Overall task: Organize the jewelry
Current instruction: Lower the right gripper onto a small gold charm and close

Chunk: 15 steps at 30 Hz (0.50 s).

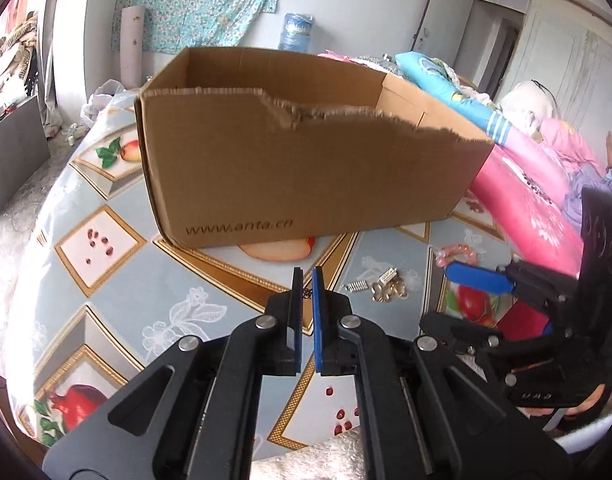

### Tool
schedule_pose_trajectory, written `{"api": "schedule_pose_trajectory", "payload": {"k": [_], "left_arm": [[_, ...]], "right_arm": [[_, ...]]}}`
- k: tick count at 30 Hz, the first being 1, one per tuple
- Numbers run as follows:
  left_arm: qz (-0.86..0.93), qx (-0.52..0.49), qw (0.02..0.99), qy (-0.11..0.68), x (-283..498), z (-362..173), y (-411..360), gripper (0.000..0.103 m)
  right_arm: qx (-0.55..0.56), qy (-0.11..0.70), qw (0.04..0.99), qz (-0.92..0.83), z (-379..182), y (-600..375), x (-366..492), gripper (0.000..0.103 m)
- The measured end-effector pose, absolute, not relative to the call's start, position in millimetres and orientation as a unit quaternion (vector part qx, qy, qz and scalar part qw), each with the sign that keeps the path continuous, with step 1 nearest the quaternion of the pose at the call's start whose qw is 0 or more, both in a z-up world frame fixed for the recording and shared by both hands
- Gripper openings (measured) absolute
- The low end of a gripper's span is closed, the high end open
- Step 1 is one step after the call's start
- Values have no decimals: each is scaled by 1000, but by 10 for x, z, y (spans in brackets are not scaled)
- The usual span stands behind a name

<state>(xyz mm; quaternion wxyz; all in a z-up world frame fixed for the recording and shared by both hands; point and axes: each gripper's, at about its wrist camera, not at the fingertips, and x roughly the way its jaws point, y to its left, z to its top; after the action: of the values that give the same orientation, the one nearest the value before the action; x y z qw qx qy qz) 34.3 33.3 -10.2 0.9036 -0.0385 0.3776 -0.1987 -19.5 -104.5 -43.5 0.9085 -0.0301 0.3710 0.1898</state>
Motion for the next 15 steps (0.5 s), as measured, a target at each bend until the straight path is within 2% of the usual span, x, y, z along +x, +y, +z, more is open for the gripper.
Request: {"api": "schedule_pose_trajectory", "payload": {"k": [3, 15], "left_arm": [[-205, -43, 902, 376, 323, -158, 329, 3], [-215, -55, 899, 377, 306, -264, 400, 3]], "right_arm": [[-46, 382, 904, 188, -445, -999, -107, 43], [-79, 423, 880, 202, -509, -905, 83, 24]]}}
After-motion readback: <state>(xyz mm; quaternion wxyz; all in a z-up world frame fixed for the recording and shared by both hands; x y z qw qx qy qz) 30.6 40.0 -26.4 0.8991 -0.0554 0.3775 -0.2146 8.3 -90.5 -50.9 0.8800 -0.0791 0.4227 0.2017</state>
